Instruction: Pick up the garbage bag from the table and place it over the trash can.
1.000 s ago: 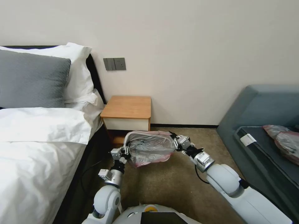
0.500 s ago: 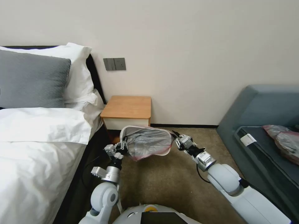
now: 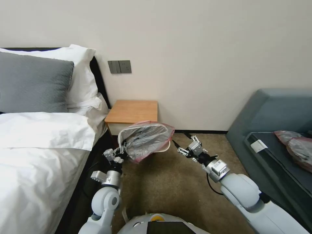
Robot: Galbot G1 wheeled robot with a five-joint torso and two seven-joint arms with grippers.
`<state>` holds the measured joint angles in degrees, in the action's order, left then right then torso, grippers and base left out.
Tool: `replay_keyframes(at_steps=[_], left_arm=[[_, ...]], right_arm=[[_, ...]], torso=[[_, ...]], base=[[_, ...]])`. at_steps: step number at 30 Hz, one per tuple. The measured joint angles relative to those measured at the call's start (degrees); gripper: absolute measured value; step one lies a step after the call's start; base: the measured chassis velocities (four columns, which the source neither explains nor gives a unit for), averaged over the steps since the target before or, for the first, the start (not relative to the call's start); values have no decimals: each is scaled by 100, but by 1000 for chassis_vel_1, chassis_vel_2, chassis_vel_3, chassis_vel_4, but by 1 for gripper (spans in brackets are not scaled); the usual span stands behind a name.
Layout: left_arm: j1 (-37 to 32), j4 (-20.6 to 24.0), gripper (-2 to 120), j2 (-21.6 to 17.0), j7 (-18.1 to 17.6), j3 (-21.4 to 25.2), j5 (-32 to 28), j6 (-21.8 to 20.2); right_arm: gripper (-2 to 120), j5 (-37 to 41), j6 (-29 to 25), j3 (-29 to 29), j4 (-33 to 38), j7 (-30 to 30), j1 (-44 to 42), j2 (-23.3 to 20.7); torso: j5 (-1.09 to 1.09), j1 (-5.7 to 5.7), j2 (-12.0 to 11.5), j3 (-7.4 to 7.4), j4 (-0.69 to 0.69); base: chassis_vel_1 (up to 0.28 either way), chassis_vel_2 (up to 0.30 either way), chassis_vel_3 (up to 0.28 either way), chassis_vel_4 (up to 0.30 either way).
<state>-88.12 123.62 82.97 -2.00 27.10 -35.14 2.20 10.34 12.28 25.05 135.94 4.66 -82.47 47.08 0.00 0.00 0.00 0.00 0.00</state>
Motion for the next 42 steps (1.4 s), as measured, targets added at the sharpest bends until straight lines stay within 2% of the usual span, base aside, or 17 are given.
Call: replay_keyframes(at_steps=[4,6,7,9,11,12,15,16,21,22,26,42], left_arm=[[-12,-35,3,5,-12,43,-2,-6],[-33,-44,3,9,-17,53,-2,-11],[-33,-44,3,9,-17,53,-2,-11],[-59,-44,3,12,-20,41,-8,-22],[-90,-44,3,4,-35,-1,-12,-36],[-90,-44,3,4,-35,-1,-12,-36],[-165,-36,3,-5,-52,-101,-9,-48],[-185,-30,3,-7,-59,-116,-7,-49],[-244,8,3,-31,-64,-144,3,-49],[-274,32,3,-35,-65,-169,17,-48],[-310,40,3,-10,-67,-229,90,-45],[-337,-20,3,19,-68,-232,195,-15]], right_arm=[[89,99,147,69,254,-98,-84,108],[97,488,374,84,494,-288,-167,186],[97,488,374,84,494,-288,-167,186],[100,1454,769,17,711,-715,-249,313],[100,2337,945,-90,728,-1089,-315,454],[100,2337,945,-90,728,-1089,-315,454],[100,3935,1049,-362,728,-1717,-459,823],[100,4240,1032,-471,728,-1829,-518,949],[100,4491,909,-737,728,-1840,-623,1248],[100,4491,884,-974,729,-1797,-636,1453],[98,4289,928,-1381,729,-1807,-622,1669],[92,3804,1252,-1521,764,-1910,-650,1752]], torso=[[-1,0,0,0,1],[-1,0,0,0,1],[-1,0,0,0,1],[-3,0,0,0,1],[-1,0,0,0,1],[-1,0,0,0,1],[-1,0,0,0,1],[-2,0,0,0,0],[-1,0,0,0,0],[-1,0,0,0,0],[-1,0,0,0,0],[0,0,0,0,1]], base=[[0,0,0,0],[0,0,0,0],[0,0,0,0],[0,0,0,0],[0,0,0,0],[0,0,0,0],[0,0,0,0],[0,0,0,0],[0,0,0,0],[0,0,0,0],[0,0,0,0],[0,0,0,0]])
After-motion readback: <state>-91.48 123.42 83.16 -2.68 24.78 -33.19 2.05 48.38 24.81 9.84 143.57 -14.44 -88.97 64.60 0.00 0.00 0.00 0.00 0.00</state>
